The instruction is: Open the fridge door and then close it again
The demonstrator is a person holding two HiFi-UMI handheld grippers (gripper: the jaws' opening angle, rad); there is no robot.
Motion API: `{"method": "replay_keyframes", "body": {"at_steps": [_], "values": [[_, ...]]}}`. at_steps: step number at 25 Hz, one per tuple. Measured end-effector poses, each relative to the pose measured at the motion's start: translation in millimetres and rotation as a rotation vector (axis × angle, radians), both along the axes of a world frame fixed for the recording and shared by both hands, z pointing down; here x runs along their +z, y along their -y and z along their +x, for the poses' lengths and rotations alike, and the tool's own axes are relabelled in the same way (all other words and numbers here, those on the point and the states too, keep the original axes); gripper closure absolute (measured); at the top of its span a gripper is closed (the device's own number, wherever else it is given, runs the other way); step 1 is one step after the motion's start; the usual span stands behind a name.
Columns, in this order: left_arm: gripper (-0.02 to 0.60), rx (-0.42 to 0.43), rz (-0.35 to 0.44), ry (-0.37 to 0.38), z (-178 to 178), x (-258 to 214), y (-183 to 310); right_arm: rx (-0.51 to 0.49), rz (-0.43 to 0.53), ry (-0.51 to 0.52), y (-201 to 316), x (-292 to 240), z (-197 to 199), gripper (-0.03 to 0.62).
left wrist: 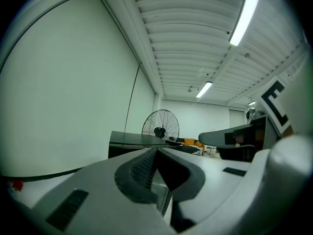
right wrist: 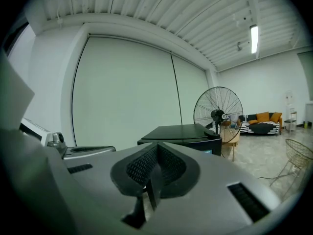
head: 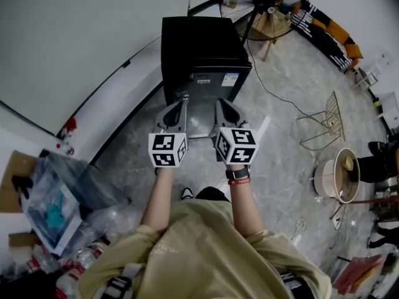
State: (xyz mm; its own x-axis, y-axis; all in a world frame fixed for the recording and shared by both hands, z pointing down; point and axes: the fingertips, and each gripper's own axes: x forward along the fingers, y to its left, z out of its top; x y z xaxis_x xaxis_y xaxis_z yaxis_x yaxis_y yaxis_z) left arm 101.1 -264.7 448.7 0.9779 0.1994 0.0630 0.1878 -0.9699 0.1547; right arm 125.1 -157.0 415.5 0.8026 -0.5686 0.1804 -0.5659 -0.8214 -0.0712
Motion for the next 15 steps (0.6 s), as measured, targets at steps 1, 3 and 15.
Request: {"method": "replay_keyframes", "body": {"at_steps": [1, 3, 15], "values": [[0.565, -0.004, -0.001, 0.009, 2, 4, 3, -0.009, -0.008, 0.001, 4, 2, 3, 0.577], [0.564, -0.012, -0.009, 0.022, 7, 10, 11, -0.027, -0.017, 0.000, 11, 4, 10, 0.577], [0.563, -0.079, -0.025, 0.124, 49, 51, 51, -0.160, -0.081, 0.005, 50, 16, 76, 0.578]]}}
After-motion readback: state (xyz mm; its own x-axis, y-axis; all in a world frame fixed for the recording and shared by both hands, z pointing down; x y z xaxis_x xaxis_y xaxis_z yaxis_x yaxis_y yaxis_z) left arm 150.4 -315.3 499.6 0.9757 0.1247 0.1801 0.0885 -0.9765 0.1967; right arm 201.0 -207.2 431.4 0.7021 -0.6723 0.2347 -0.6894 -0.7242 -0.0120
